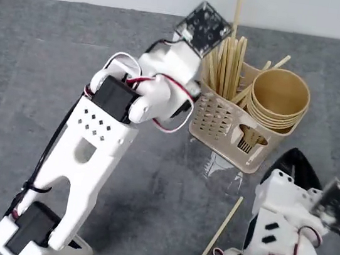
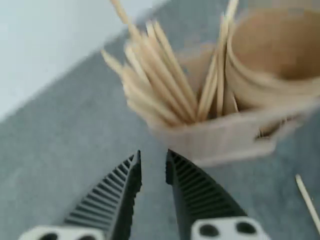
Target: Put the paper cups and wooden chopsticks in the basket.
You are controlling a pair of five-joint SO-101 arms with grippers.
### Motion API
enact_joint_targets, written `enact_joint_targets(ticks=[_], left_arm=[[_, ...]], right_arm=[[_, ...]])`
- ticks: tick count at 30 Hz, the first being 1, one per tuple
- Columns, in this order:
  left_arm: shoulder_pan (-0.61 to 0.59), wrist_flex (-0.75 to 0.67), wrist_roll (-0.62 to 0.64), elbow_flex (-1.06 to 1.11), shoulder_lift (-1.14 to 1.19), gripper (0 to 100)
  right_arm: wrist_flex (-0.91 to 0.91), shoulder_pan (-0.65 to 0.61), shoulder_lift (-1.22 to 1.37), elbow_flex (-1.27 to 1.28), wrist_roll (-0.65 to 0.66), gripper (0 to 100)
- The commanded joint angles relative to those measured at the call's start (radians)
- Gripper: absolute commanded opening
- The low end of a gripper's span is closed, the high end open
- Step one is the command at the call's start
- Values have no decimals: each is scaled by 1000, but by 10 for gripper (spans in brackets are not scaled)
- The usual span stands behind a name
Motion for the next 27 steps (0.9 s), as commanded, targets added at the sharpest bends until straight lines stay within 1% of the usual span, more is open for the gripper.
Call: enact_joint_targets(ticks=[1, 3, 5, 10, 12, 14, 16, 18, 20, 25, 27], left_arm=[[9, 57, -8, 45, -58, 77], [9, 55, 8, 105, -60, 77], [8, 52, 49, 160, -55, 77], [9, 51, 109, 272, -57, 77], [11, 51, 173, 298, -55, 77], [28, 49, 270, 326, -55, 77], [66, 48, 348, 367, -55, 77], [129, 18, 399, 421, -55, 77], [189, -46, 416, 481, -55, 77], [295, -321, 423, 639, -55, 79], [331, -393, 423, 679, -55, 110]], right_arm=[[5, -31, 4, -112, -51, 11], [5, -79, 4, -141, -68, 12], [5, -136, 4, -169, -89, 12], [1, -255, -45, -236, -203, 12], [-5, -302, -96, -261, -239, 12], [-35, -361, -148, -267, -261, 12], [-90, -426, -189, -244, -264, 9], [-143, -481, -216, -215, -269, 9], [-179, -515, -214, -210, -269, 9], [-269, -532, -214, -212, -269, 9], [-308, -532, -214, -212, -269, 9]])
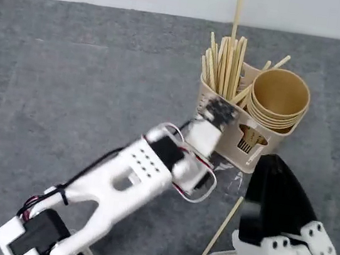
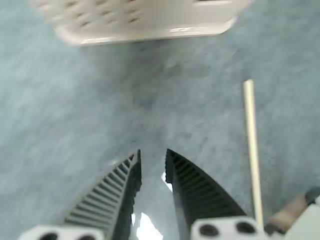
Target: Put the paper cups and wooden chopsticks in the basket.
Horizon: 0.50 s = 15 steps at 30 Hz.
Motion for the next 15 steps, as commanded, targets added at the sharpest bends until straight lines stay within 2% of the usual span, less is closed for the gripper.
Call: enact_joint_targets(ticks=[1, 5, 10, 15], left_arm=[[71, -143, 12, 39, -55, 138], [121, -189, 133, 50, -52, 228], [183, -195, 107, 22, 68, 235], [201, -157, 109, -119, 295, 235]], right_arm=[[-79, -10, 2, -2, -8, 9], [-127, -10, 2, -2, -8, 9], [-119, -12, 2, -2, -9, 9], [-117, -12, 2, -2, -9, 9]])
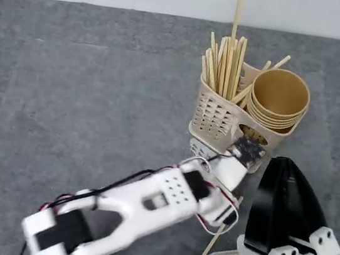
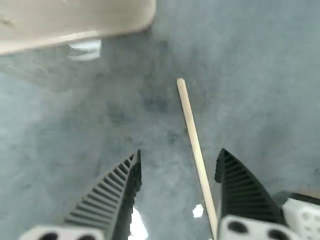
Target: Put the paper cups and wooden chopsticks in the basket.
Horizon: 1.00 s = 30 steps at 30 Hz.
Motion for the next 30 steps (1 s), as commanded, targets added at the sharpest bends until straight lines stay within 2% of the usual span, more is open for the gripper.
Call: enact_joint_targets(ticks=[1, 8, 14, 24, 30], left_arm=[[8, 43, 0, -163, 130, 235], [58, 242, 0, -475, 354, 235], [95, 269, 3, -585, 470, 231], [87, 445, -5, -736, 589, 12], [87, 582, -18, -835, 634, 12]], right_arm=[[-16, -12, 2, -2, -9, 9], [-13, -8, 2, 5, -8, 9], [25, -10, 2, 5, -8, 9], [33, -7, 2, 3, -8, 9], [27, -7, 2, 0, -8, 9]])
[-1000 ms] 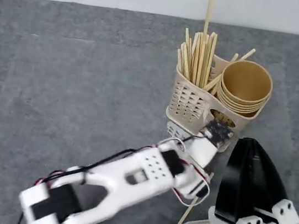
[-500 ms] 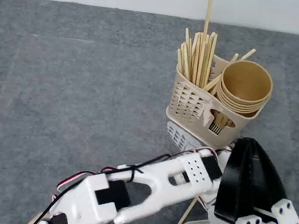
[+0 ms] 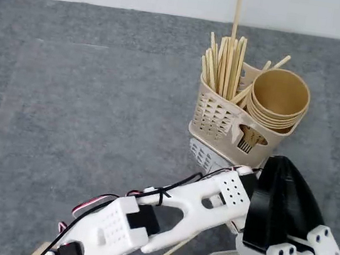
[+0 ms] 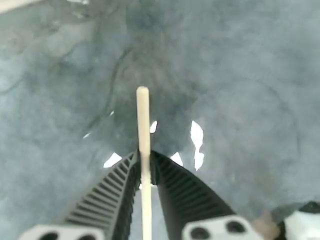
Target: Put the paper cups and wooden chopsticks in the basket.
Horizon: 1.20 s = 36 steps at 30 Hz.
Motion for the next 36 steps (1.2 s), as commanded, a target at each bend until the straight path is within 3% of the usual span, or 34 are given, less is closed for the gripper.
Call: enact_joint_targets(ticks=[1, 8, 19, 28, 36], left_arm=[[-3, 87, -40, -65, -5, 12], [-31, 227, -186, -117, -60, 12], [-299, 310, -229, -70, -98, 11], [-322, 199, -292, 318, -439, 10], [-255, 9, -307, 773, -779, 10]], right_arm=[[-4, -7, 2, 0, -8, 9], [-5, -7, 2, -25, -8, 9], [-2, -5, 2, -46, -6, 9], [1, -5, 5, -37, -6, 9], [-4, -4, 5, 2, -6, 9]])
